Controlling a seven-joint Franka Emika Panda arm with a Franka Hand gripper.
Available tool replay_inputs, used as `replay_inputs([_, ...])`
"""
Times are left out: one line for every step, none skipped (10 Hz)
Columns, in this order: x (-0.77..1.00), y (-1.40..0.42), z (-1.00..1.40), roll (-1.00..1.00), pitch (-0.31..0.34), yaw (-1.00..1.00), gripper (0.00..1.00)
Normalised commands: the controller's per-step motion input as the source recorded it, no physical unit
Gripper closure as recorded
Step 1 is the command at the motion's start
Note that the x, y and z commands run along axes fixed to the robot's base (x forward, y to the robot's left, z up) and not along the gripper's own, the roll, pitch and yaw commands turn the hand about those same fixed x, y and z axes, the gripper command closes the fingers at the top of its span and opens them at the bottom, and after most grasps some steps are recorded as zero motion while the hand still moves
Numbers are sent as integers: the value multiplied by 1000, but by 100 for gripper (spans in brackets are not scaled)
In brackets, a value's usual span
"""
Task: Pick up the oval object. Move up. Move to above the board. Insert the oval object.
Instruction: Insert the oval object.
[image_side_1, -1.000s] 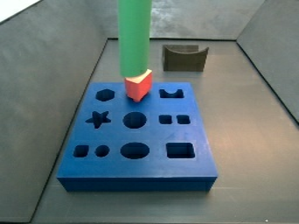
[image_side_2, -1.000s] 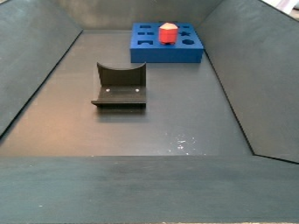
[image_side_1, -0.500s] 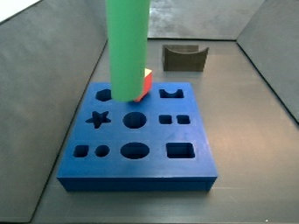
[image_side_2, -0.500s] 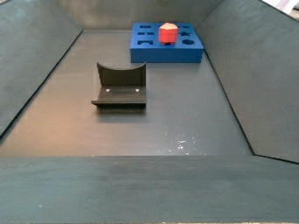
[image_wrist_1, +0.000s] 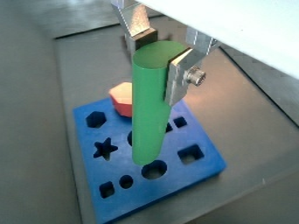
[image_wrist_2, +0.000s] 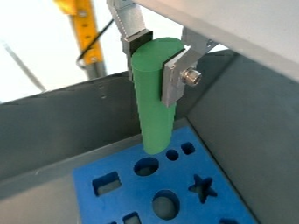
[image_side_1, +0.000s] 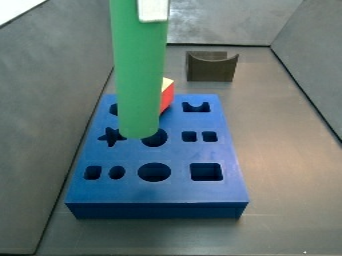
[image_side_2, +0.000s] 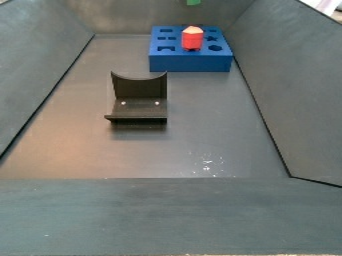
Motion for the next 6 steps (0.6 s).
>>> replay_inputs([0, -106, -226, 0, 0, -1000, 100])
replay_inputs([6, -100, -231, 0, -26, -1000, 100])
replay_inputs([29, -83, -183, -21, -111, -969, 100])
replay_inputs([54, -77, -217, -30, -206, -891, 100])
replay_inputs([69, -100, -277, -16, -243, -843, 100])
replay_inputs([134, -154, -323, 0, -264, -746, 100])
